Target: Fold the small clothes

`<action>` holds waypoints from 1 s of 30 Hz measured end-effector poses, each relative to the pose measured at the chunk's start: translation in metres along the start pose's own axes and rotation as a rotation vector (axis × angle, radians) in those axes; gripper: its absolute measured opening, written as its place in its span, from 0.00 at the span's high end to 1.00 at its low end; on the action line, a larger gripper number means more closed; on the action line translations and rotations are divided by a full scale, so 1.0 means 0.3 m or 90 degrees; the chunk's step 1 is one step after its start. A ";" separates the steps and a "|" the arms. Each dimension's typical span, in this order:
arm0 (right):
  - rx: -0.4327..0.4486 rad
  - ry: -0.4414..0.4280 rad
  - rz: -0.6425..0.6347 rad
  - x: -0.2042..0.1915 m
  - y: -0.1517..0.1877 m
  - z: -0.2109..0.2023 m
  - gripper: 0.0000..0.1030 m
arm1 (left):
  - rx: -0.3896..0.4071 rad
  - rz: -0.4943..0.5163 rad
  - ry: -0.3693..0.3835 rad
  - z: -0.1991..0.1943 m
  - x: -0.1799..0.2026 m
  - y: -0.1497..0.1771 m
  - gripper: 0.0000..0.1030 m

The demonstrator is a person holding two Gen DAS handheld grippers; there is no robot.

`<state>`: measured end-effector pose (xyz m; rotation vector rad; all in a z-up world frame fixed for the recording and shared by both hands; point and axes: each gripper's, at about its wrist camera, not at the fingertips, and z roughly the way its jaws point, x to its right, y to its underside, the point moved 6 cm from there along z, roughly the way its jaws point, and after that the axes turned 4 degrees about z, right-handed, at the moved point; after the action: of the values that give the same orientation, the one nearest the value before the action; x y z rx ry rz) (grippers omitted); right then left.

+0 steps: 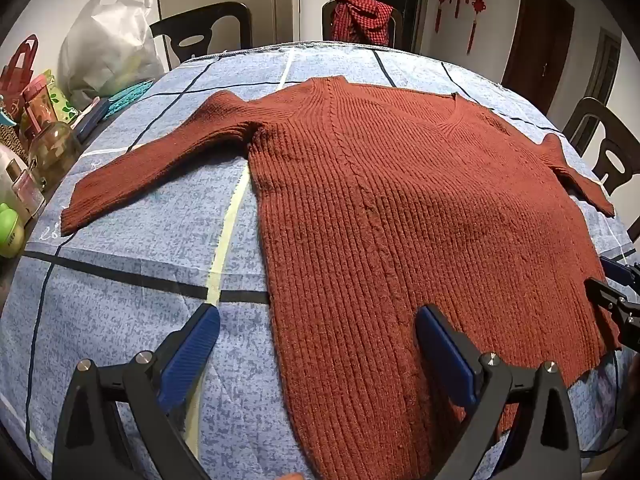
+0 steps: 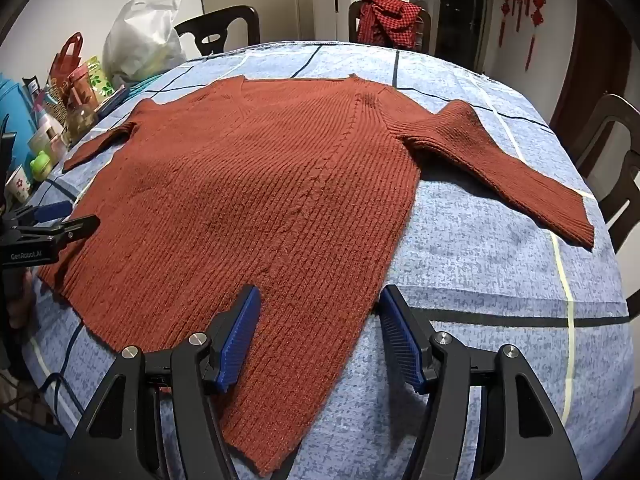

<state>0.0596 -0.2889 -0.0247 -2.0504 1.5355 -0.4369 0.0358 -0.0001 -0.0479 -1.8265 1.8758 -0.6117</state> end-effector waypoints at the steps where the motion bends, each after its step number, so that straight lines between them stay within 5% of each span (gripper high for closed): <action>1: -0.001 0.000 0.000 0.000 0.000 0.000 0.39 | 0.002 0.000 0.000 0.000 0.000 0.000 0.03; 30: -0.008 0.002 0.004 -0.008 -0.006 0.008 0.39 | 0.004 0.000 -0.008 -0.011 0.001 -0.019 0.02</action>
<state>0.0616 -0.2857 -0.0255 -2.0545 1.5488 -0.4292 0.0385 -0.0004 -0.0417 -1.8225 1.8637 -0.6049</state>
